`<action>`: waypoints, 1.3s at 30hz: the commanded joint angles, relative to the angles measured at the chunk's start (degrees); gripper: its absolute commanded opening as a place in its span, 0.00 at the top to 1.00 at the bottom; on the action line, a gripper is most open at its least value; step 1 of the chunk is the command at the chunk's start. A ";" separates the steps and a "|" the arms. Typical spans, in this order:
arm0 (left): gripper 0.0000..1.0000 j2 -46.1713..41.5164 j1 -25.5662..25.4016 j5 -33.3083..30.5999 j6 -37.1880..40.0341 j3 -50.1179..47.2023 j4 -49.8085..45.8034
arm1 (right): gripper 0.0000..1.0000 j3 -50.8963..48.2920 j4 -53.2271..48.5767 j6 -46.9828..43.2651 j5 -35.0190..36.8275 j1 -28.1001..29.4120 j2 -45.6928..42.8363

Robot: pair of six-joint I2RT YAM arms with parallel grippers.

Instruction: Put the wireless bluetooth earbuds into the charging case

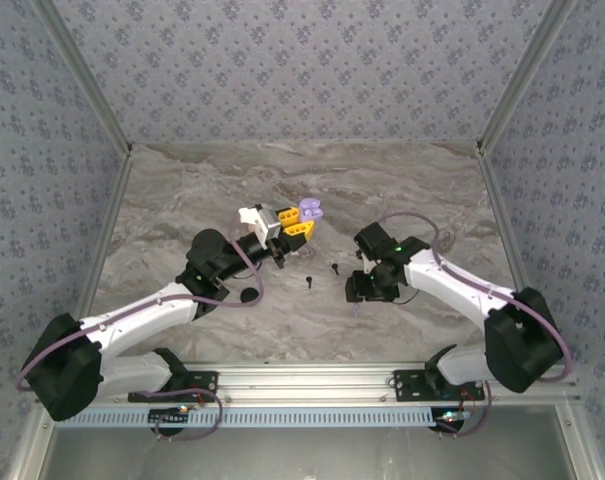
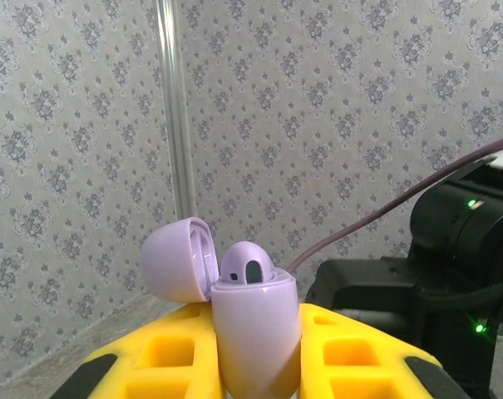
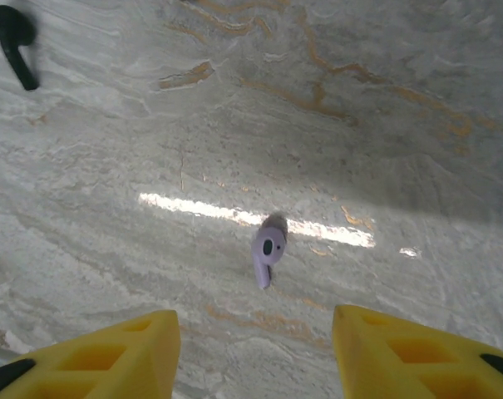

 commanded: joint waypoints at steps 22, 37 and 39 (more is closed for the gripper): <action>1.00 -1.31 -0.35 -1.04 0.88 0.38 0.45 | 0.68 1.04 3.65 -0.95 0.57 2.81 13.75; 1.00 -1.29 -0.35 -0.59 0.18 0.59 1.34 | 0.79 4.75 5.14 -7.56 -0.74 -0.63 -2.60; 1.00 -1.15 -0.35 -0.16 -0.54 0.64 2.39 | 0.79 5.47 8.33 -7.95 -5.46 -3.13 -8.69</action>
